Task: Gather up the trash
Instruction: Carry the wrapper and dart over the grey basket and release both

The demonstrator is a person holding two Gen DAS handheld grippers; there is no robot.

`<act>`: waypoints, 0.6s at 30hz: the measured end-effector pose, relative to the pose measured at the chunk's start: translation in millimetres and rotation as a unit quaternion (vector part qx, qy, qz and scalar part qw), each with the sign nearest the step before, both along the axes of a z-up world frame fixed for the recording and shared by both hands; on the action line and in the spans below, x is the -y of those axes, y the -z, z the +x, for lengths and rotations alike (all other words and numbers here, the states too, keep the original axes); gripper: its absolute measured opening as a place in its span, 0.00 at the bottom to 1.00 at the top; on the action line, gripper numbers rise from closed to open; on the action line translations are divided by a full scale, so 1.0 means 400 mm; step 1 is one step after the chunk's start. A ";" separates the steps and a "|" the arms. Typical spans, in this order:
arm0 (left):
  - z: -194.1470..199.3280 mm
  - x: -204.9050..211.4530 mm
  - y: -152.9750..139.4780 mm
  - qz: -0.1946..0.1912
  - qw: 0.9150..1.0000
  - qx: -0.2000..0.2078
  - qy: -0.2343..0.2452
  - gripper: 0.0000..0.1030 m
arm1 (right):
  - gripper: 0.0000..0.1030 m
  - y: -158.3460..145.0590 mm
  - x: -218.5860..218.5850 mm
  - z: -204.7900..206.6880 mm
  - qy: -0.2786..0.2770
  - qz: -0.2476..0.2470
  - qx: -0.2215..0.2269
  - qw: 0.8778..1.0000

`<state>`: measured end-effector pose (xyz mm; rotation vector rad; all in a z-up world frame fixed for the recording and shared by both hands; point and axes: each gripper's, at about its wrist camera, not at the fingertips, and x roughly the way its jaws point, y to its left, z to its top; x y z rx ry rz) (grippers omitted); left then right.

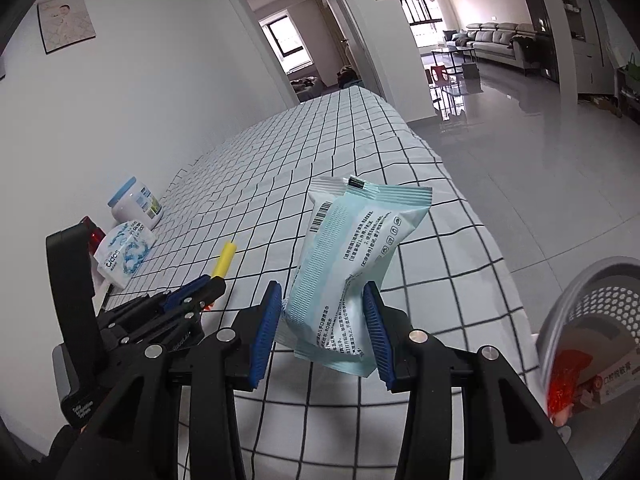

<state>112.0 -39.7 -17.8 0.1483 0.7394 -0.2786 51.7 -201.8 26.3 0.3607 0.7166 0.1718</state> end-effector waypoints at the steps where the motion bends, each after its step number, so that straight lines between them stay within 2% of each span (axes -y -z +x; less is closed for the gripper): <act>1: -0.009 0.011 -0.006 -0.002 1.000 0.002 0.001 0.12 | 0.40 -0.003 0.007 -0.013 0.001 -0.001 0.002 1.000; 7: -0.087 0.070 -0.029 -0.013 1.000 0.006 0.018 0.12 | 0.40 -0.007 0.066 -0.098 0.018 -0.009 0.008 1.000; 18: -0.208 0.245 -0.033 -0.026 0.995 0.003 0.092 0.12 | 0.40 0.021 0.226 -0.263 0.081 -0.018 0.001 0.997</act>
